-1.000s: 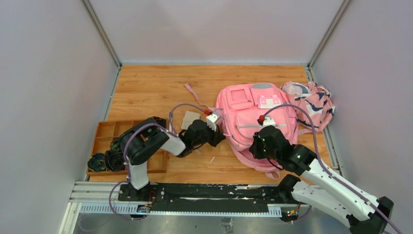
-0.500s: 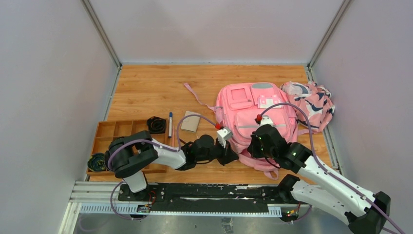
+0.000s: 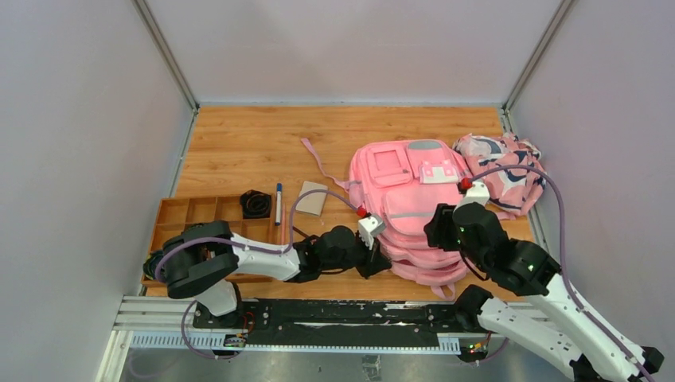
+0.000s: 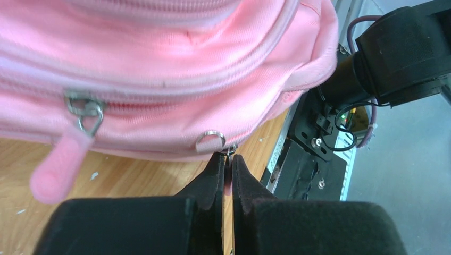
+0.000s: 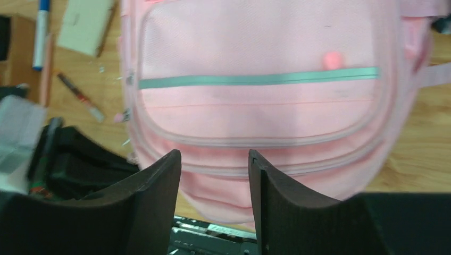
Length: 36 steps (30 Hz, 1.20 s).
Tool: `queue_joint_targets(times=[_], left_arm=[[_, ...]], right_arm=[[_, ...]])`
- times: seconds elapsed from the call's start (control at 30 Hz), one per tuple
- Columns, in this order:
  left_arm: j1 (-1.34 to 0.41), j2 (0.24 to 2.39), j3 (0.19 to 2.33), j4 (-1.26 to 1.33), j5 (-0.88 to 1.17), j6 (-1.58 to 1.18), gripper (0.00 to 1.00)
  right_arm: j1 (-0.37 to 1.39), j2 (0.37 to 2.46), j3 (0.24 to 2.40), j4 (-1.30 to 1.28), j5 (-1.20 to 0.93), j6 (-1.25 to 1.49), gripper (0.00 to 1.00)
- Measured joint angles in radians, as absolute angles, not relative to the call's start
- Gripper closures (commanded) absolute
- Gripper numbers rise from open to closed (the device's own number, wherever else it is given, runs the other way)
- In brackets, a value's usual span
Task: Pack the student bag
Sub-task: Zip the student bag at the center of the board.
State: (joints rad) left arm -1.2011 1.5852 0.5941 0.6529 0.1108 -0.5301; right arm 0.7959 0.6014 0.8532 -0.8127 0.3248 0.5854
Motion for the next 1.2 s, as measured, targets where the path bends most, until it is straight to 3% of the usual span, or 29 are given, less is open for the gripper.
queue_joint_targets(times=[0.2, 0.4, 0.63, 0.97, 1.2], left_arm=[[-1.193, 1.518, 0.64, 0.515, 0.061, -0.434, 1.0], [-1.117, 1.473, 0.64, 0.452, 0.04, -0.392, 1.0], [-1.077, 1.47, 0.618, 0.435, 0.0, -0.367, 1.0], [-0.993, 1.456, 0.611, 0.425, -0.025, -0.325, 1.0], [-0.995, 1.492, 0.68, 0.399, 0.075, -0.337, 1.0]], right_arm=[[0.795, 0.653, 0.859, -0.941, 0.535, 0.678, 0.53], [0.685, 0.712, 0.773, -0.923, 0.585, 0.728, 0.64], [0.498, 0.87, 0.706, -0.68, 0.373, 0.53, 0.6], [0.443, 1.294, 0.952, -0.445, 0.164, 0.41, 0.63], [0.442, 1.246, 0.933, -0.381, 0.066, 0.452, 0.45]])
